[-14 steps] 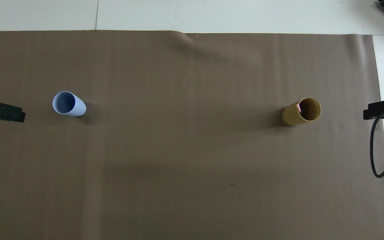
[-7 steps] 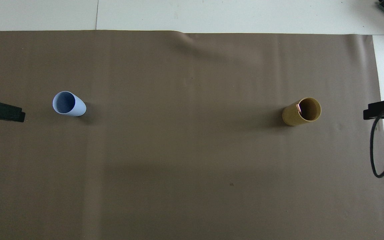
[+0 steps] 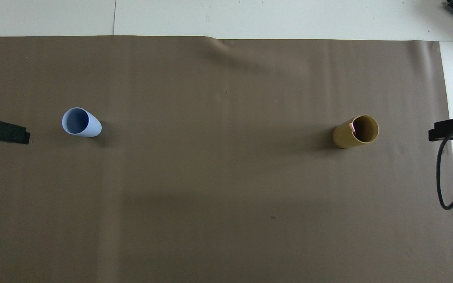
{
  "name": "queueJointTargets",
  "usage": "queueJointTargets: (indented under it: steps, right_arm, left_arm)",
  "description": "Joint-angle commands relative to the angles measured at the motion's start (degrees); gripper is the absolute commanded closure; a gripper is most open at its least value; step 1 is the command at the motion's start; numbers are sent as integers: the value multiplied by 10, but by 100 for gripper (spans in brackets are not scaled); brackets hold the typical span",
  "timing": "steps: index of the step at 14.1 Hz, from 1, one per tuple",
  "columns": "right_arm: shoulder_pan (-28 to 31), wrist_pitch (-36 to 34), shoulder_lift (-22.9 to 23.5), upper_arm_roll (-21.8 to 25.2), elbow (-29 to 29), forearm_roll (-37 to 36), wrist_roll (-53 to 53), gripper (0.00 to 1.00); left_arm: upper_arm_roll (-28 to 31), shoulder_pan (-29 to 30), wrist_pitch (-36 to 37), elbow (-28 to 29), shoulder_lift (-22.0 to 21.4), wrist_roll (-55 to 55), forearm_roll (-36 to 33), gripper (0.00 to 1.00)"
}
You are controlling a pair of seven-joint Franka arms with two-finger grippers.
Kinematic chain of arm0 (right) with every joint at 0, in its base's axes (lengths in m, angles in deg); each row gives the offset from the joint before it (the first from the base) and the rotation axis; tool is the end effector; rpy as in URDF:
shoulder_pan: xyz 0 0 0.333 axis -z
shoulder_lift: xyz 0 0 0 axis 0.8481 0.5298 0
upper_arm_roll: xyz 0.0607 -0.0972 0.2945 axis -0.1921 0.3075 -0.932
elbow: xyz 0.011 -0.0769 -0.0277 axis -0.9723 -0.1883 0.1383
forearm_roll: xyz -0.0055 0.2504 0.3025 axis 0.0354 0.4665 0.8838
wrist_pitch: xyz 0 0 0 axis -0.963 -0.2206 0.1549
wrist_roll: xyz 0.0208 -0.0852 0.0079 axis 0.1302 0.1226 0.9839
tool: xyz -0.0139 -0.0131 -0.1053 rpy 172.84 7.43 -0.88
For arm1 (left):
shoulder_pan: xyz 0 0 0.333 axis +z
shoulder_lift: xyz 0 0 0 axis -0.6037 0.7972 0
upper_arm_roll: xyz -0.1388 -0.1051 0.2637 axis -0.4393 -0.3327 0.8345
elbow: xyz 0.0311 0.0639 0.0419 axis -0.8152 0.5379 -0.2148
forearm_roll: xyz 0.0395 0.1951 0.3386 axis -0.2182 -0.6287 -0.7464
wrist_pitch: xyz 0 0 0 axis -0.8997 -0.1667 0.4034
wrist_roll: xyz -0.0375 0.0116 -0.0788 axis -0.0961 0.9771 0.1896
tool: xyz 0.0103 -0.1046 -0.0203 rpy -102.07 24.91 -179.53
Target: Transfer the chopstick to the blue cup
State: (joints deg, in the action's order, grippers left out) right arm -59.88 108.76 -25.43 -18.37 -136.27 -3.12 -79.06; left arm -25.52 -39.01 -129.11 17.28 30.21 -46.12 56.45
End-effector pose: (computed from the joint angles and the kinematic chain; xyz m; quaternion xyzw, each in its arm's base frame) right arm 0.5268 -0.0235 0.6624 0.9989 -0.0438 0.0166 0.0059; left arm 0.5290 -0.0426 0.6597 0.9960 -0.0894 0.0078 0.0014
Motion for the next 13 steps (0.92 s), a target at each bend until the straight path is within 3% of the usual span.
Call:
queueJointTargets:
  steps: [1,13]
  right_arm:
    - [6,-10,-3,-3,4,9,-6,0]
    - [6,-10,-3,-3,3,9,-6,0]
  left_arm:
    - [-1,3,1,3,-5,-10,5,0]
    - [-1,7,-50,4,10,-36,7,0]
